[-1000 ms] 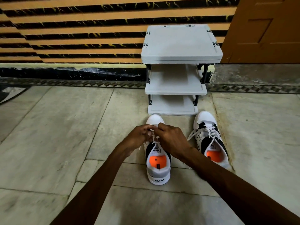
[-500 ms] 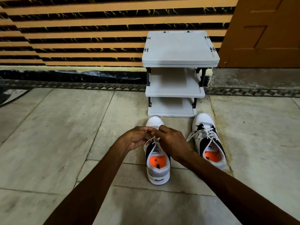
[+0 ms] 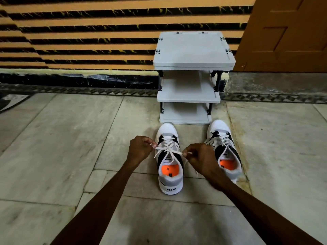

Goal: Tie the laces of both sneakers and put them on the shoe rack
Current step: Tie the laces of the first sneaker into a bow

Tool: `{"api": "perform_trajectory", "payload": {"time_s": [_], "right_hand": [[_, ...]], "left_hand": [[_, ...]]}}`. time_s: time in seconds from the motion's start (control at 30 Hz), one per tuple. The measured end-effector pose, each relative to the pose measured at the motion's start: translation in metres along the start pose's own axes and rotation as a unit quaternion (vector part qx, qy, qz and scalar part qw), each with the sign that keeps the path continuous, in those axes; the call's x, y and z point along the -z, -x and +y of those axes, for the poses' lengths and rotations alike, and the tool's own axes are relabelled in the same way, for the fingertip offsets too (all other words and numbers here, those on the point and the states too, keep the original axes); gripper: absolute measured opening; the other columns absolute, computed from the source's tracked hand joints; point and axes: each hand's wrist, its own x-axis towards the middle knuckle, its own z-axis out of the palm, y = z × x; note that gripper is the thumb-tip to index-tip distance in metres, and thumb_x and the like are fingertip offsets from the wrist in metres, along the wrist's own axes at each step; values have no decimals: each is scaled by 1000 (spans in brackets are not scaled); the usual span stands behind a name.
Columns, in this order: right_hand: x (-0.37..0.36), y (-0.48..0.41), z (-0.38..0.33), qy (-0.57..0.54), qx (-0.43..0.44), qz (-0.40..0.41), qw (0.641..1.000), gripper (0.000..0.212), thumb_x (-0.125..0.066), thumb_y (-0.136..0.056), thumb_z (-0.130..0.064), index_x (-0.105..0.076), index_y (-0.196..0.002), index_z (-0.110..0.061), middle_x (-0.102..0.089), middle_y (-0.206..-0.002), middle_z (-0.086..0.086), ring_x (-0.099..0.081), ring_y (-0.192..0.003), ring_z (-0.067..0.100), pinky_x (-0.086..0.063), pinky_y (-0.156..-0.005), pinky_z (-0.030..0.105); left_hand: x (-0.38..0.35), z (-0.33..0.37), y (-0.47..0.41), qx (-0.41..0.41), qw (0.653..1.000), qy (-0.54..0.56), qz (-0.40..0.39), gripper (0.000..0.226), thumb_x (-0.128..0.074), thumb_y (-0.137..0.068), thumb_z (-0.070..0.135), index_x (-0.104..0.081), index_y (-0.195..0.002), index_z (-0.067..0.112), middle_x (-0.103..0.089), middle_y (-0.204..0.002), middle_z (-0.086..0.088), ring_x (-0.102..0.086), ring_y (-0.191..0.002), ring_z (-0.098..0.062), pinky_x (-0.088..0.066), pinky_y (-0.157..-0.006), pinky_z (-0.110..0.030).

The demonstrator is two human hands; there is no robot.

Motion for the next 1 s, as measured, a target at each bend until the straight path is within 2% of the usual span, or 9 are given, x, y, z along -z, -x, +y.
{"api": "perform_trajectory", "payload": {"time_s": [0.07, 0.13, 0.2, 0.3, 0.43, 0.53, 0.67, 0.77, 1.0], "right_hand": [[4, -4, -6, -202, -96, -17, 975, 15, -72, -80, -4, -75, -73, -17, -66, -53, -10, -62, -52, 11, -57, -63, 26], [11, -8, -13, -390, -172, -42, 904, 7, -71, -82, -2, -76, -83, -7, -70, -63, 3, -64, -59, 17, -60, -65, 29], [13, -12, -18, -482, -211, -71, 847, 9, -68, -85, 0, -73, -91, -4, -72, -71, 5, -67, -64, 13, -59, -66, 21], [8, -19, -24, -550, -243, -88, 794, 13, -63, -86, 4, -71, -95, -1, -73, -79, 1, -69, -67, 7, -59, -67, 19], [-4, -27, -32, -490, -244, -70, 834, 9, -68, -88, -15, -74, -92, -10, -68, -70, -4, -59, -66, 9, -53, -62, 22], [-8, -34, -40, -450, -250, -92, 852, 33, -62, -91, -39, -73, -94, -8, -65, -68, 1, -54, -61, 11, -42, -48, 18], [-10, -32, -45, -429, -230, -148, 861, 37, -48, -98, -42, -64, -90, -10, -64, -71, 2, -42, -44, 8, -27, -36, 16], [-11, -25, -41, -364, -226, -140, 893, 37, -40, -102, -40, -52, -75, -17, -41, -59, -1, -28, -39, 6, -21, -37, 16], [-12, -2, -34, -333, -222, -109, 910, 37, -42, -101, -41, -52, -78, -14, -36, -43, -12, -24, -36, 4, -19, -39, 19]], "left_hand": [[2, -1, -2, 16, 998, 56, -9, 11, -76, -78, 11, -74, -71, 18, -63, -49, 3, -58, -50, -16, -53, -56, -24], [5, -3, -4, 53, 990, 132, -24, 2, -76, -79, 10, -74, -78, 9, -64, -54, -1, -56, -53, -17, -52, -52, -21], [6, -1, -4, 84, 977, 191, -38, 11, -76, -79, 9, -72, -86, 0, -63, -64, -9, -53, -53, -16, -50, -50, -19], [3, 6, -1, 109, 965, 233, -51, 4, -70, -85, 8, -70, -81, 6, -59, -67, -11, -50, -51, -13, -47, -47, -16], [-3, 14, -2, 131, 957, 250, -63, 10, -69, -87, 19, -66, -85, 10, -58, -69, -4, -52, -50, -9, -37, -40, -16], [-9, 18, -4, 146, 970, 192, -42, 18, -71, -86, 27, -62, -80, 12, -58, -64, -2, -53, -51, -11, -34, -40, -17], [-16, 14, -9, 160, 983, 79, 27, 26, -76, -77, 39, -64, -66, 18, -70, -72, -10, -68, -72, -29, -52, -58, -29], [-16, 18, -6, 154, 978, -102, 101, 25, -72, -78, 44, -73, -90, 21, -73, -103, -8, -68, -100, -32, -52, -86, -37], [-27, 21, -5, 122, 955, -238, 131, 36, -61, -88, 38, -66, -112, 11, -64, -120, -13, -61, -112, -36, -44, -91, -39]]}}
